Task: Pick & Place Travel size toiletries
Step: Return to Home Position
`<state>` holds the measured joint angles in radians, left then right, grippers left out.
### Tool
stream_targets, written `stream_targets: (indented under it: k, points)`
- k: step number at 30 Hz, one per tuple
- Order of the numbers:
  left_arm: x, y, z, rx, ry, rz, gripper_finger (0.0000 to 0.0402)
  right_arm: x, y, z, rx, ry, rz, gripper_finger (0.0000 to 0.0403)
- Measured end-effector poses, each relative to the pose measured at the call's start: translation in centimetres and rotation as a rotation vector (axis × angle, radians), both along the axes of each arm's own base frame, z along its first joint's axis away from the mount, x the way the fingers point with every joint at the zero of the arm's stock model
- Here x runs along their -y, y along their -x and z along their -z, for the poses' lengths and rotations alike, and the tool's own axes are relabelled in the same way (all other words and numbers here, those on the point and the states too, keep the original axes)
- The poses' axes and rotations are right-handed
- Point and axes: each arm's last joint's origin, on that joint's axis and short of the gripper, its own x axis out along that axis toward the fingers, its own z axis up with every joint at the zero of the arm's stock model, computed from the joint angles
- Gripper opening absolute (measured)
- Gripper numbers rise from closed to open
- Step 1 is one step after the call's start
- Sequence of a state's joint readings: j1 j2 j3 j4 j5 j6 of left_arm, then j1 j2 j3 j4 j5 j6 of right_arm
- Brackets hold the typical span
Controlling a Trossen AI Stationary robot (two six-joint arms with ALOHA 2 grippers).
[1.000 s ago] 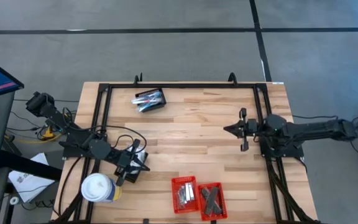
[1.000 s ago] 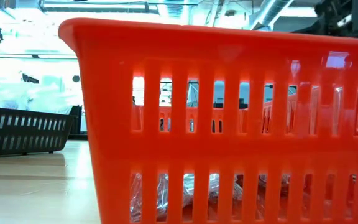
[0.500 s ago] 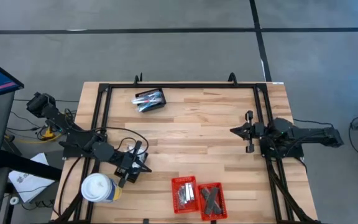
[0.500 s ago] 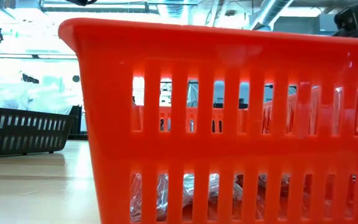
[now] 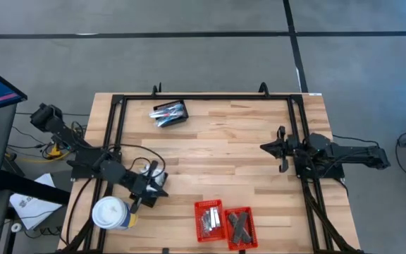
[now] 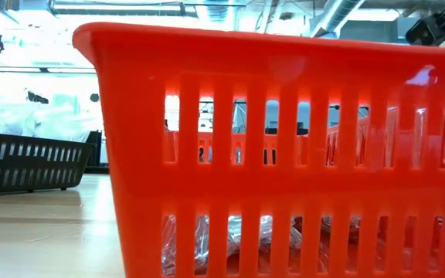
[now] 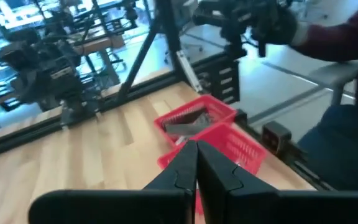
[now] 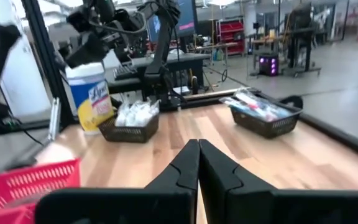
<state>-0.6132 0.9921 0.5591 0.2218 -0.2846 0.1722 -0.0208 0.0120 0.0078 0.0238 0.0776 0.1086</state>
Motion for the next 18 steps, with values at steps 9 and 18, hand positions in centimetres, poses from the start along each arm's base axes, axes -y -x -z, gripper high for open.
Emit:
stream_targets:
  k: [9, 18]
  points:
    - [-3.6, 4.4, -0.7, 0.088, 0.091, -0.167, 0.0000, 0.0, 0.0, 0.0, 0.007, -0.075, -0.001, 0.0000]
    - [-7.9, 9.9, 2.0, 0.313, 0.270, -0.213, 0.0000, 0.0, 0.0, 0.0, 0.007, -0.076, -0.001, 0.0000]
